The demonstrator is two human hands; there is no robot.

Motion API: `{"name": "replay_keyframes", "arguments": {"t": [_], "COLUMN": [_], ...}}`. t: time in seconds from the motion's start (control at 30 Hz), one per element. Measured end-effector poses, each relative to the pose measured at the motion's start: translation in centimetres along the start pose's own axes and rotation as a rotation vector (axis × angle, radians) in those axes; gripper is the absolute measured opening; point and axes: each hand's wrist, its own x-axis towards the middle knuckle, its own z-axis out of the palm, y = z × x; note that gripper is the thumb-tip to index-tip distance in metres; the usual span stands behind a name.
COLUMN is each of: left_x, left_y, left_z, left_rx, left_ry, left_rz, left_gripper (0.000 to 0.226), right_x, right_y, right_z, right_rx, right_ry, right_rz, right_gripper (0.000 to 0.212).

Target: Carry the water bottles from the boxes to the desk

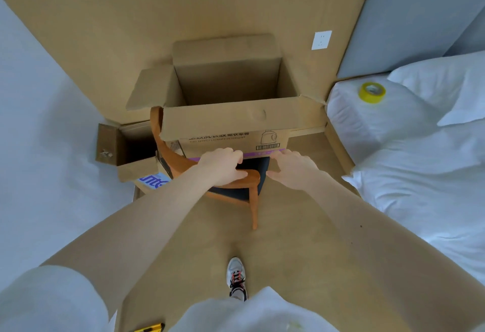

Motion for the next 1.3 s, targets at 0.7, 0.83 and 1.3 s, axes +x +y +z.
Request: {"name": "replay_keyframes", "arguments": {"t": [0.7, 0.83, 1.3], "left_x": [17.0, 20.5, 35.8], "left_y": [-16.2, -17.4, -19.2], "left_z": [-6.8, -6.3, -6.8], "left_rx": [-0.253, -0.277, -0.3], "left_ry": [0.308, 0.283, 0.148], "left_rz": [-0.098, -0.167, -0.414], "left_gripper": [0.047, 0.047, 0.051], "right_x": [22.2, 27.2, 46.6], "right_y": [-3.2, -1.4, 5.7], "right_z": [-8.5, -8.8, -9.4], "right_rx": [0.063, 0.09, 0.261], "right_ry": [0.146, 0.123, -0.052], "right_rz": [0.001, -0.01, -0.067], "right_gripper": [0.055, 0.054, 0.058]}}
